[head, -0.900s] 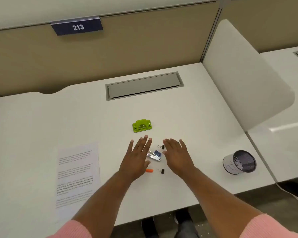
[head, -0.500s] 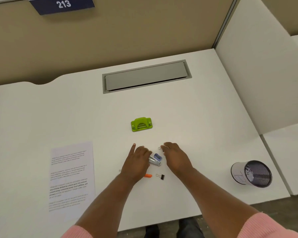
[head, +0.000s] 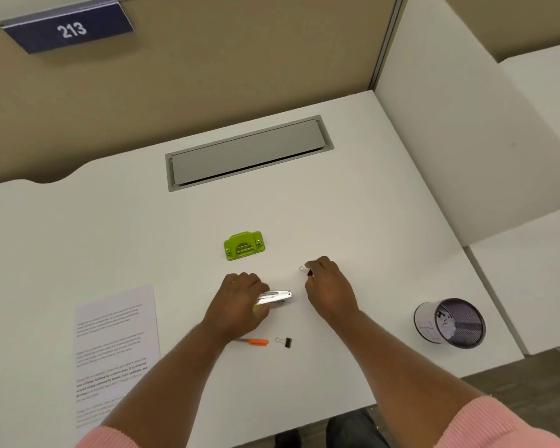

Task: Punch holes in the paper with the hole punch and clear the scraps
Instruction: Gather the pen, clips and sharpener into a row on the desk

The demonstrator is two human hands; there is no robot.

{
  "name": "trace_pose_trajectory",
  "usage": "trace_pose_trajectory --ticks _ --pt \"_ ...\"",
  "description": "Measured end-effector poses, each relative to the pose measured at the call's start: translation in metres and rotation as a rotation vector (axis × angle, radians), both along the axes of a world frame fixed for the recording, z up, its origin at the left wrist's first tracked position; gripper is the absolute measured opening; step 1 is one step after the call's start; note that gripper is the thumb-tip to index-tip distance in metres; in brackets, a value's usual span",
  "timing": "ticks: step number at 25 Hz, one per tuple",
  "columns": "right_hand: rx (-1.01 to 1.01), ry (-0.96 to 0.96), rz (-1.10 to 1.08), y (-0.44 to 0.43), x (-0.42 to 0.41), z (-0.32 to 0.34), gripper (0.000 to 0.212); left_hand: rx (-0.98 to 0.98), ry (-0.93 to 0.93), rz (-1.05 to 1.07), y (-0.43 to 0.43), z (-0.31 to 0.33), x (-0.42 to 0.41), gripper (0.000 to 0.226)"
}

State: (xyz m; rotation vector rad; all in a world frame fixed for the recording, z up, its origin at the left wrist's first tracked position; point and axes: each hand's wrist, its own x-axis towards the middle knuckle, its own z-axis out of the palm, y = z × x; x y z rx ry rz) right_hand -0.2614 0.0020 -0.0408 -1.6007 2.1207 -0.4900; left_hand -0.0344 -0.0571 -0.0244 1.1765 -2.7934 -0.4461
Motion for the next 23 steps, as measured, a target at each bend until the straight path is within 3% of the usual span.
trace_pose_trajectory --ticks 11,19,23 --pt "0.023 -0.049 -0.254 -0.011 -0.117 0.002 0.033 -0.038 -0.081 -0.197 -0.054 -0.011 -0.176 0.035" --pt "0.042 -0.065 -0.311 -0.028 -0.174 -0.013 0.031 0.026 -0.051 -0.166 -0.072 -0.037 -0.265 0.038" --pt "-0.008 -0.033 -0.310 -0.030 -0.182 -0.013 0.036 0.048 -0.048 -0.132 -0.069 -0.037 -0.279 0.054"
